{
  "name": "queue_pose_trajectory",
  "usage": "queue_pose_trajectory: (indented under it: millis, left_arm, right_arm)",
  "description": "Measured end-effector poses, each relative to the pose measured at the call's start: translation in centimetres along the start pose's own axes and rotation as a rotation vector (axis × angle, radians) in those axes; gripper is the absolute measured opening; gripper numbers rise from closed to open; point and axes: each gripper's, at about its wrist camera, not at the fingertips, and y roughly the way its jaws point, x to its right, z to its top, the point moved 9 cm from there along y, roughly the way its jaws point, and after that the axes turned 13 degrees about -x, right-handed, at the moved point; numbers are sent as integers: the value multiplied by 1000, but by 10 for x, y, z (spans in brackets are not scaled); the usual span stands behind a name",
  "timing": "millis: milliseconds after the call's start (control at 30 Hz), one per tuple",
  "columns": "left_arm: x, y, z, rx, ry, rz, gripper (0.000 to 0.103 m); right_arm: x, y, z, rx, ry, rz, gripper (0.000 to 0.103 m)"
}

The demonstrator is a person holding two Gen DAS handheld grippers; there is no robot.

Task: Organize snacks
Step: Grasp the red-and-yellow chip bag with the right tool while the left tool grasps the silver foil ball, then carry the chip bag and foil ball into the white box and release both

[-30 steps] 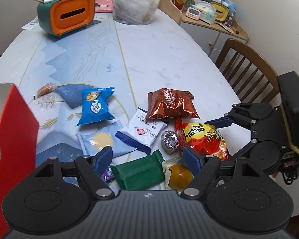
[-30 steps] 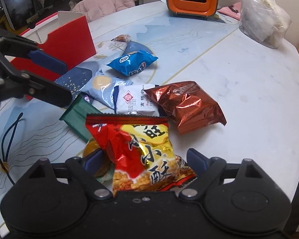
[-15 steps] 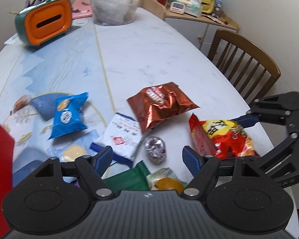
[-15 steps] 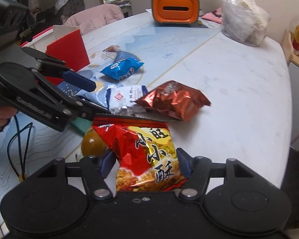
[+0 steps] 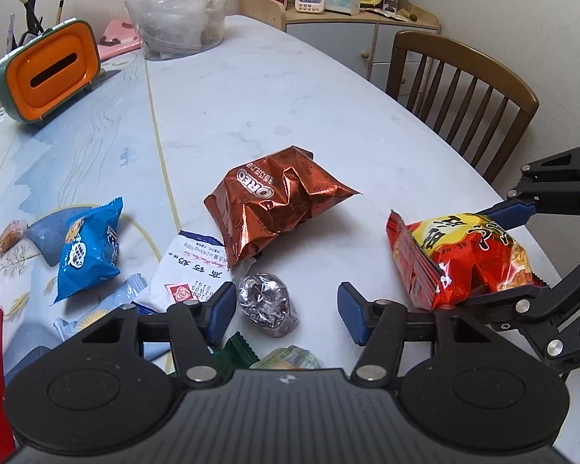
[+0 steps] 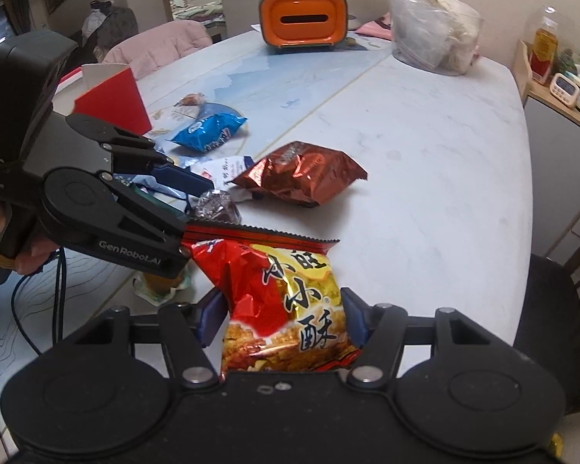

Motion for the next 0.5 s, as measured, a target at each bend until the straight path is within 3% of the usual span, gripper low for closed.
queue_pose_trajectory:
  millis: [233, 300, 500]
  left_arm:
    - [-13, 10, 0, -40, -66, -13, 43]
    - [-14, 12, 0, -49, -69, -11, 33]
    - [-18, 11, -2, -57, -105, -32, 29]
  right_arm:
    - [8, 1, -7, 0, 36, -18, 60]
    - [9, 1, -8, 0, 44, -22, 60]
    - [7, -3, -10, 5, 55, -40, 60]
